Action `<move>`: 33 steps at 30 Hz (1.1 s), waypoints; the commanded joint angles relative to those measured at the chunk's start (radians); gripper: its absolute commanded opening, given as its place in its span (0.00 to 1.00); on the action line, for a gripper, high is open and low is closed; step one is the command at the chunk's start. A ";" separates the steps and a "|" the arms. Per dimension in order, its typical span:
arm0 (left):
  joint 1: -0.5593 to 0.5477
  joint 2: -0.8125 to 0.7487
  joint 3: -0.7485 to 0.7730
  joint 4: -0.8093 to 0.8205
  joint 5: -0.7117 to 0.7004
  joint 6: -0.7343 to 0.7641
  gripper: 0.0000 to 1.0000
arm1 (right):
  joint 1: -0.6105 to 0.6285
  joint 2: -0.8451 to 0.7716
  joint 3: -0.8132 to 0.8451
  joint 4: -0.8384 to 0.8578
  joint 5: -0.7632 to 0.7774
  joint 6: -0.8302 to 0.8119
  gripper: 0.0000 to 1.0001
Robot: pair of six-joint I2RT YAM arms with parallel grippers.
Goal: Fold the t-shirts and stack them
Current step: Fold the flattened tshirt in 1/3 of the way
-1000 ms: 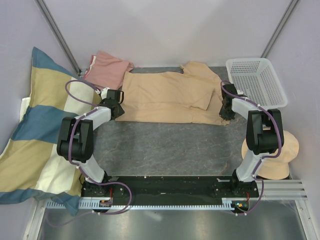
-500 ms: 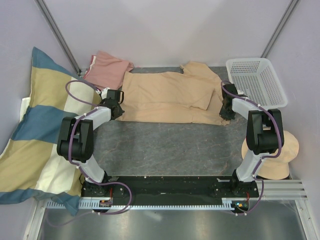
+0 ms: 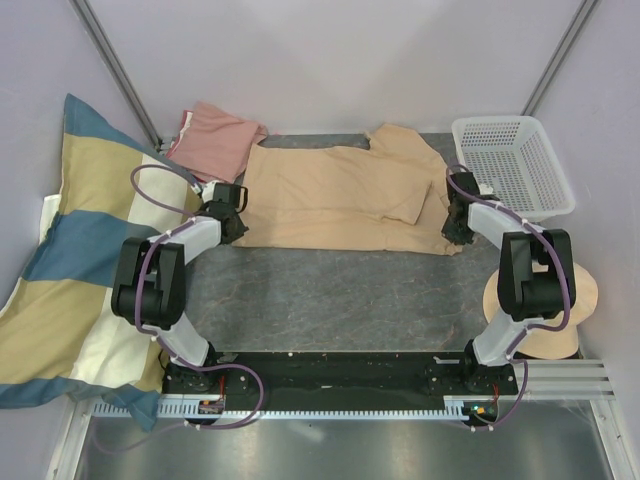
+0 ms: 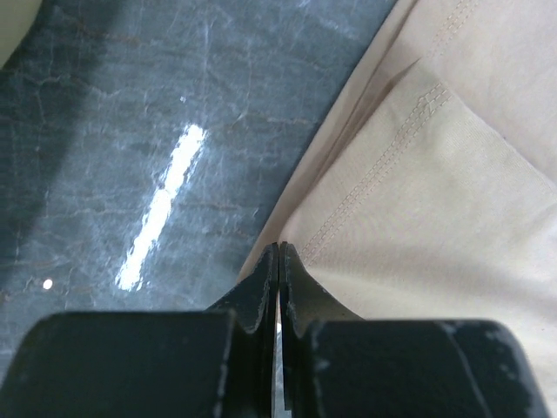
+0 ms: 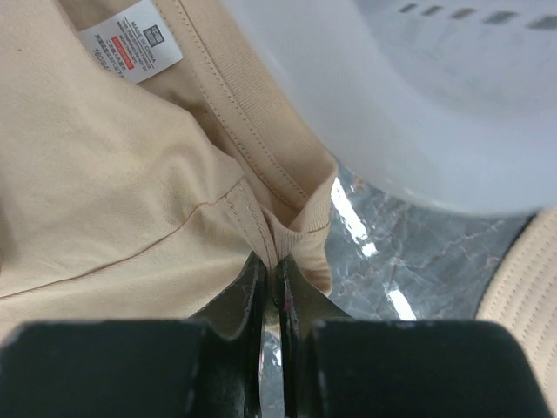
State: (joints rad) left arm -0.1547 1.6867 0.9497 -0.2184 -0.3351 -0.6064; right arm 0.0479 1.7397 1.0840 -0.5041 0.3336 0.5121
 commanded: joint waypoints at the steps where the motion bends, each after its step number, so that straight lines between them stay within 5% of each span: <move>1: -0.006 -0.065 -0.029 -0.030 -0.024 -0.029 0.02 | -0.014 -0.084 -0.027 -0.022 0.053 0.031 0.01; 16: -0.006 -0.093 -0.029 -0.084 -0.062 -0.044 0.02 | -0.040 -0.111 -0.050 -0.044 0.068 0.023 0.05; 33: -0.005 -0.081 -0.028 -0.084 -0.051 -0.050 0.02 | -0.045 -0.095 -0.045 -0.031 0.013 0.011 0.32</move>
State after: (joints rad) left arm -0.1650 1.6241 0.9241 -0.3054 -0.3397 -0.6323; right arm 0.0128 1.6611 1.0363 -0.5354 0.3435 0.5270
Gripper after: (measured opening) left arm 0.023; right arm 0.307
